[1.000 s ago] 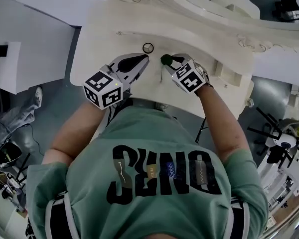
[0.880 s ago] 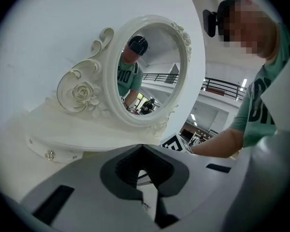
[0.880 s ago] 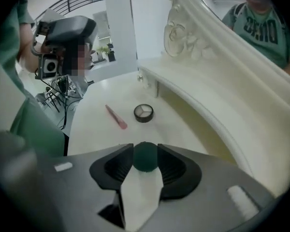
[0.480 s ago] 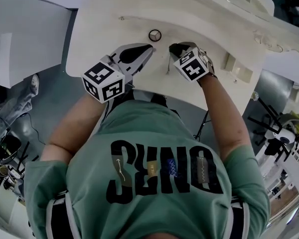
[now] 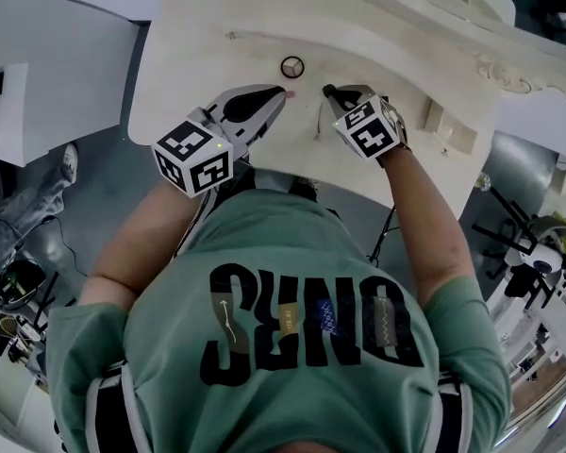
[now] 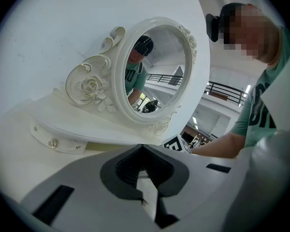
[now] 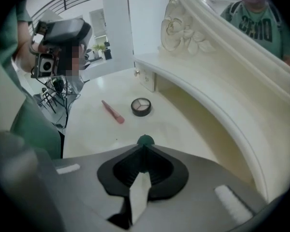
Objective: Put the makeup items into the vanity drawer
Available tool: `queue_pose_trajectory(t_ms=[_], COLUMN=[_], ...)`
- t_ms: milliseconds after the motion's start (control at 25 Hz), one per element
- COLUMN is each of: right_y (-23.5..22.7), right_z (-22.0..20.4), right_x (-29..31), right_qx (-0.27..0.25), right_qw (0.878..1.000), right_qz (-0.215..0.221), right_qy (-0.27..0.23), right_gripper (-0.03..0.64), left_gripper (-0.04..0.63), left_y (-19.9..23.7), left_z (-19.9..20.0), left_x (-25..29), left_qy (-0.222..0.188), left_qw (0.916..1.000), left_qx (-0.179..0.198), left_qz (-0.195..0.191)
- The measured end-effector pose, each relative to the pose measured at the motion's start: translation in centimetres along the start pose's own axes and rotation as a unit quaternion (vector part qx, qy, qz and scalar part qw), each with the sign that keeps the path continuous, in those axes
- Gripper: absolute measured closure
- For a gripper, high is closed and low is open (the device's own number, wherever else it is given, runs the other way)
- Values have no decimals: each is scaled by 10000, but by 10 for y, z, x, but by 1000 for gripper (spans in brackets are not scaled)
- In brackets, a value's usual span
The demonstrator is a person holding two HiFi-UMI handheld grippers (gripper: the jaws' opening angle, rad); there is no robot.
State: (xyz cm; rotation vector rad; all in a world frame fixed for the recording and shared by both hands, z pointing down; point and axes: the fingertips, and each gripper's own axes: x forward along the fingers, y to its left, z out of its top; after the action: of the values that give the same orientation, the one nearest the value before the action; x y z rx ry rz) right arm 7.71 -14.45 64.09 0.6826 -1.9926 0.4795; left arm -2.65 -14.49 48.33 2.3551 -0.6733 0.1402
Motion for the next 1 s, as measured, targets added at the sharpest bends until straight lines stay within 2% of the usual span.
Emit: queue_pose_trajectory(t_ms=[160, 280, 400, 640, 760, 1000], right_y=[-10, -18, -21, -10, -6, -6], right_z=[23, 47, 72, 105, 105, 101], right_x=[-59, -134, -225, -391, -435, -463], right_qx=[458, 885, 1105, 1045, 934, 816], right_qw=[9953, 9807, 9567, 8980, 8823, 8733], right_qz=[-100, -193, -380, -793, -899, -1020], right_qy=[-845, -1734, -2667, -4200, -4525, -4693], right_gripper=[594, 594, 594, 594, 594, 594], left_gripper=[597, 597, 597, 597, 597, 597], left_y=[-14, -34, -63, -133, -160, -187], left_z=[15, 40, 76, 148, 169, 183], left_x=[-1, -4, -8, -11, -7, -1], left_qy=[-32, -137, -328, -749, -847, -890], left_qw=[9999, 9995, 9977, 9884, 9844, 9808], left_qx=[131, 274, 538, 1131, 1286, 1415], left_qz=[-30, -71, -231, -687, -852, -1005])
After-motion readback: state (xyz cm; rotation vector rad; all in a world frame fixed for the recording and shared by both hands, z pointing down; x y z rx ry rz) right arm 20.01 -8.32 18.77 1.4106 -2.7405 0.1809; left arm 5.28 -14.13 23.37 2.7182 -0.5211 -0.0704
